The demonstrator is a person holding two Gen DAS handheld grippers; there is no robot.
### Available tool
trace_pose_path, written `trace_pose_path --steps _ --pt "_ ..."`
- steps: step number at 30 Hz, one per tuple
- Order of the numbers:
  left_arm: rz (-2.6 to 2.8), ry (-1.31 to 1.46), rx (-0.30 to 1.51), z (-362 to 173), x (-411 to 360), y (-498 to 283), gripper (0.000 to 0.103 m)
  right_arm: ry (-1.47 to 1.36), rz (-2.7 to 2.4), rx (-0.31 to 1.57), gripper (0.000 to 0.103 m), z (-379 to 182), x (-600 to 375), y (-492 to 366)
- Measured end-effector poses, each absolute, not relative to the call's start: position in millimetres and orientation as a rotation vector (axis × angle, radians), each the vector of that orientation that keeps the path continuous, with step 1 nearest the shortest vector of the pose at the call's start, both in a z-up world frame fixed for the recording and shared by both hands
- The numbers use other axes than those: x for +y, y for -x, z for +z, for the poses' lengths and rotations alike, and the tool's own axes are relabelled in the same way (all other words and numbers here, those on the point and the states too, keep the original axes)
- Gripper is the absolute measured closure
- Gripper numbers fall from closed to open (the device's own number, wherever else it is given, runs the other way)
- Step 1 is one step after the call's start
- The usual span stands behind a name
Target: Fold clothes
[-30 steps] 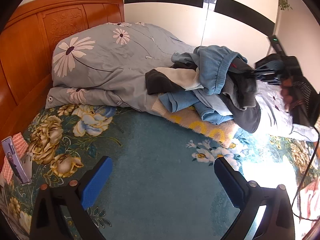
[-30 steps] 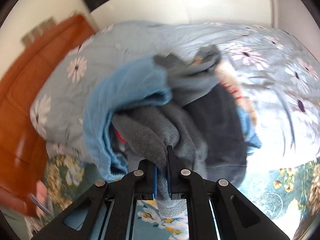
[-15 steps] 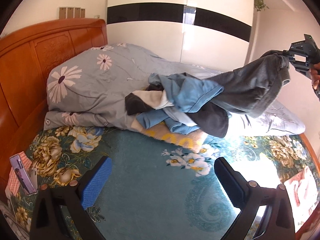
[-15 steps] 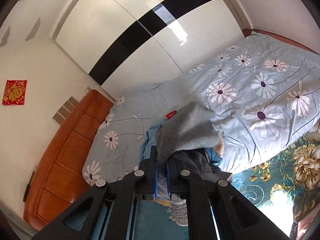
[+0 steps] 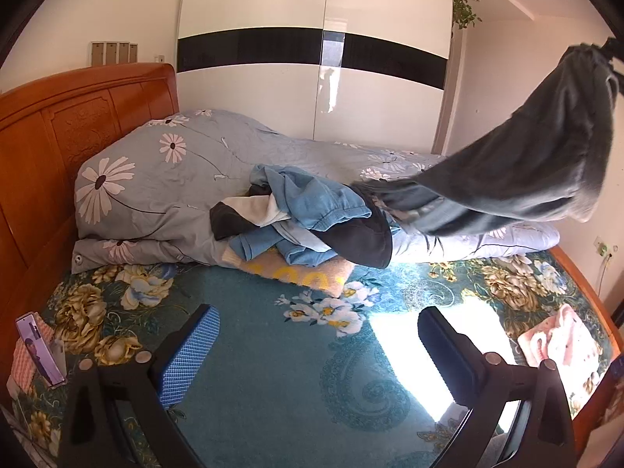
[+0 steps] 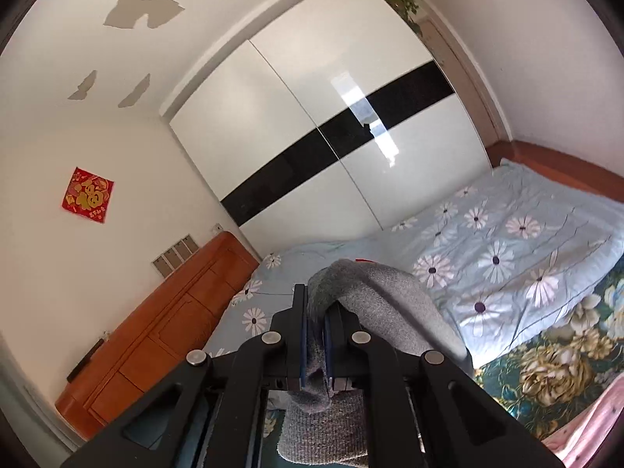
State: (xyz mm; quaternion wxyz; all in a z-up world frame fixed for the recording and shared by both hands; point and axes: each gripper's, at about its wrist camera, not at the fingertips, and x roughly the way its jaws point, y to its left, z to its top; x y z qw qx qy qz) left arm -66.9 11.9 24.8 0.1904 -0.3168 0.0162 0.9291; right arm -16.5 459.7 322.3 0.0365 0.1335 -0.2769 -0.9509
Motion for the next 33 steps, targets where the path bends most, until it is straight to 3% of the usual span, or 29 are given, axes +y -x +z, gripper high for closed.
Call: trace_pose_path --steps 4,7,17,20,24,28,33 --pt "2.630 0.892 0.005 23.6 -3.5 61.8 0.000 -0.494 -2.908 -0.674 0.096 339.8 414.8 25.4" --pt "2.653 0.916 -0.036 19.7 -22.2 61.3 0.000 -0.710 -2.832 -0.599 0.096 305.1 373.3 67.2" --pt "2.791 1.007 -0.116 -7.3 -101.2 67.3 0.000 -1.479 -2.240 -0.572 0.096 16.3 184.3 209.9" --pt "2.820 1.062 -0.184 -24.7 -124.6 76.0 0.000 -1.607 -2.111 -0.511 0.096 -48.8 121.7 239.3" --pt "2.804 1.177 -0.319 -52.2 -149.4 94.3 0.000 -1.673 -2.052 -0.334 0.095 -95.5 56.2 268.4" --pt "2.741 1.289 -0.396 -78.4 -157.9 114.8 0.000 -1.742 -2.010 -0.223 0.090 -130.6 18.8 293.5" --pt "2.649 1.434 -0.429 -103.6 -155.2 139.7 0.000 -1.688 -1.957 -0.218 0.068 -137.2 23.5 298.1"
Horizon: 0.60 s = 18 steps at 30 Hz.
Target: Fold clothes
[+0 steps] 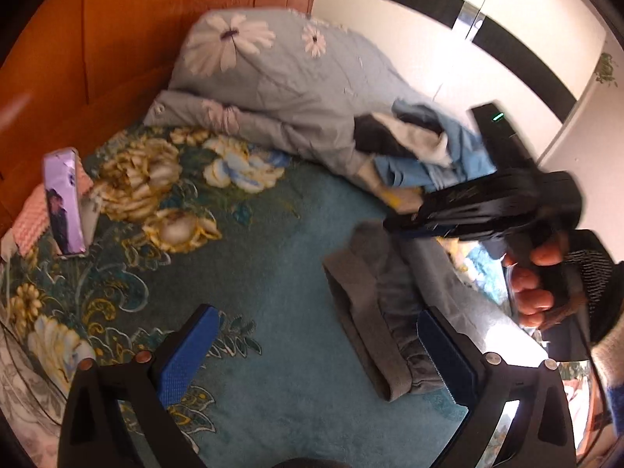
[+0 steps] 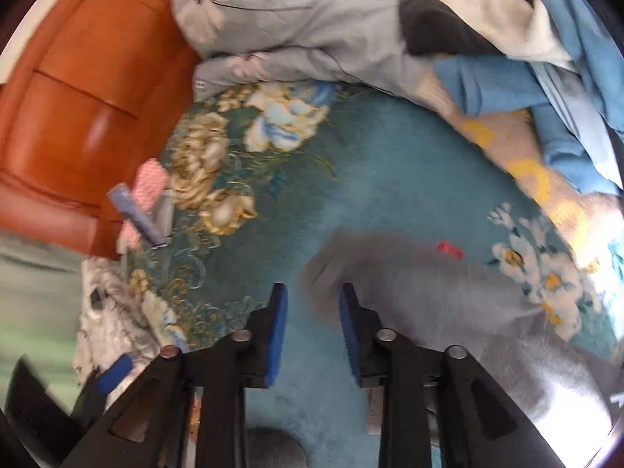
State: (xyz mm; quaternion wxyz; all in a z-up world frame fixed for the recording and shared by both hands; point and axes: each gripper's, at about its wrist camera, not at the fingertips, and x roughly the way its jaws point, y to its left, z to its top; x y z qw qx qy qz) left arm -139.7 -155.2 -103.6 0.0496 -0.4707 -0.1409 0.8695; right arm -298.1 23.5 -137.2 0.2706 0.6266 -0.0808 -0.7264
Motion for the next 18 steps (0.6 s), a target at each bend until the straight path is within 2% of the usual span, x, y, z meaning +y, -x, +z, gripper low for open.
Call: trace_pose_path --steps 2,5,10,14,18 --pt "2.583 1.484 -0.470 -115.2 -151.5 149.3 0.000 -1.640 -1.975 -0.218 0.057 -127.1 37.4 294.7" --pt "2.543 1.522 -0.457 -128.1 -139.4 163.1 0.000 -1.587 -2.038 -0.288 0.055 -116.3 73.7 282.4" --pt "2.411 1.616 -0.458 -166.7 -119.5 207.1 0.000 -1.597 -2.231 -0.481 0.054 -126.8 187.1 232.6" --pt "2.321 1.742 -0.535 -208.8 -114.1 248.3 0.002 -1.702 -2.378 -0.821 0.054 -162.0 305.3 173.8" --pt "2.286 1.850 -0.590 -244.0 -109.6 276.6 0.010 -1.782 -2.493 -1.198 0.054 -193.6 403.9 109.7"
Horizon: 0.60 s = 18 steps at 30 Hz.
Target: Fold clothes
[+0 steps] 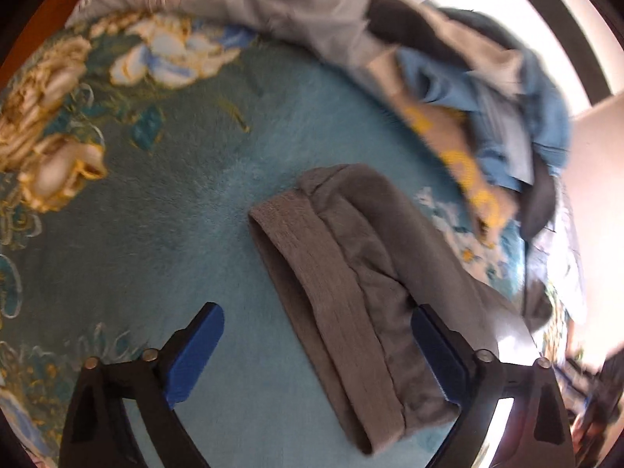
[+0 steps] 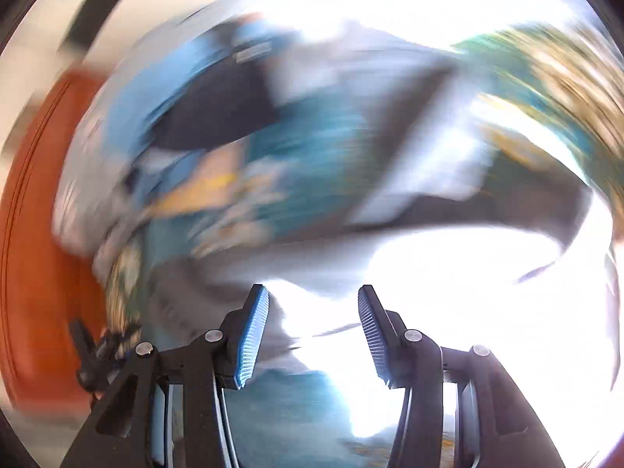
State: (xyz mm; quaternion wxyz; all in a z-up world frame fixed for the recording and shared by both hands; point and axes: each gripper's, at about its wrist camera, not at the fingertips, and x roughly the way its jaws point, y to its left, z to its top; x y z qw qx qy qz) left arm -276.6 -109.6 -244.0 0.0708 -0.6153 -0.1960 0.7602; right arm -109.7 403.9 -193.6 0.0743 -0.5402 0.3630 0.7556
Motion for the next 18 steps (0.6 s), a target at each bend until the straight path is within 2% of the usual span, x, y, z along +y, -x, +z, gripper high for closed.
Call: trace_pose_path --steps 5,10,11,13,17,18 --pt "2.331 1.941 -0.611 -269.8 -109.8 295.8 0.019 1.437 2.058 1.228 0.054 -224.0 481.1 58.4" --pt "2.360 1.962 -0.643 -279.4 -106.3 300.7 0.034 1.321 1.918 1.422 0.054 -253.0 511.4 38.9" --pt "2.367 1.958 -0.639 -279.0 -104.4 300.8 0.036 1.314 1.917 1.429 0.054 -253.3 512.4 37.6" --pt "2.375 1.957 -0.625 -278.1 -100.3 300.9 0.048 1.300 1.916 1.441 0.054 -253.8 514.4 34.8" --pt "2.386 1.957 -0.595 -275.5 -93.3 300.7 0.054 1.274 1.931 1.442 0.054 -246.6 513.2 26.7" --pt "2.390 1.955 -0.590 -274.7 -92.0 300.4 0.058 1.285 1.926 1.428 0.054 -246.2 513.0 25.7"
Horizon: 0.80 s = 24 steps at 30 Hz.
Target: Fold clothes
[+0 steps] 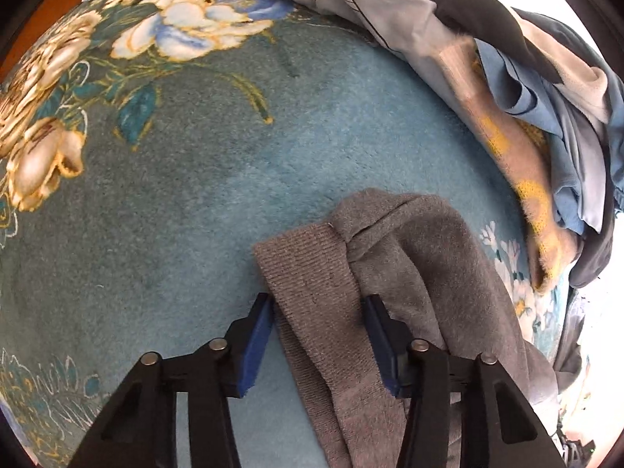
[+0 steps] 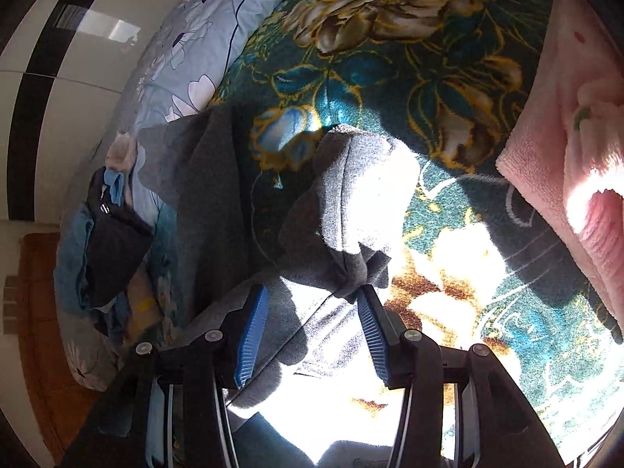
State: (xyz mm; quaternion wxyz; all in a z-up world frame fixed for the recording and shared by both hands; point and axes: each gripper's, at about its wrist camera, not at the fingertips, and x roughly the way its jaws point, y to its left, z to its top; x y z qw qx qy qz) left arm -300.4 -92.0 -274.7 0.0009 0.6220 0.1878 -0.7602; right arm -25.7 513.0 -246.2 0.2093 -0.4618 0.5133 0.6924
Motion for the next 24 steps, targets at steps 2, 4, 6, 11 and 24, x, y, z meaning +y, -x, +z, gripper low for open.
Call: trace_pose_path --steps 2,4,6,11,24 --pt "-2.393 -1.946 0.622 -271.8 -91.1 298.5 0.068 1.290 1.915 1.430 0.054 -247.2 513.8 23.5" --pt "-2.400 -1.937 0.648 -268.0 -89.8 296.4 0.075 1.282 1.905 1.455 0.054 -249.8 515.3 21.8" --pt "-2.413 -1.921 0.656 -260.9 -87.9 293.9 0.080 1.266 1.921 1.477 0.054 -252.3 515.4 27.6" --pt "-2.510 -1.835 0.689 -224.6 -84.8 283.6 0.087 1.178 1.907 1.563 0.095 -246.4 517.7 29.0" --pt "-2.979 -1.510 0.640 -94.8 -92.1 219.4 0.088 0.754 2.343 1.491 0.096 -66.5 520.4 -26.5"
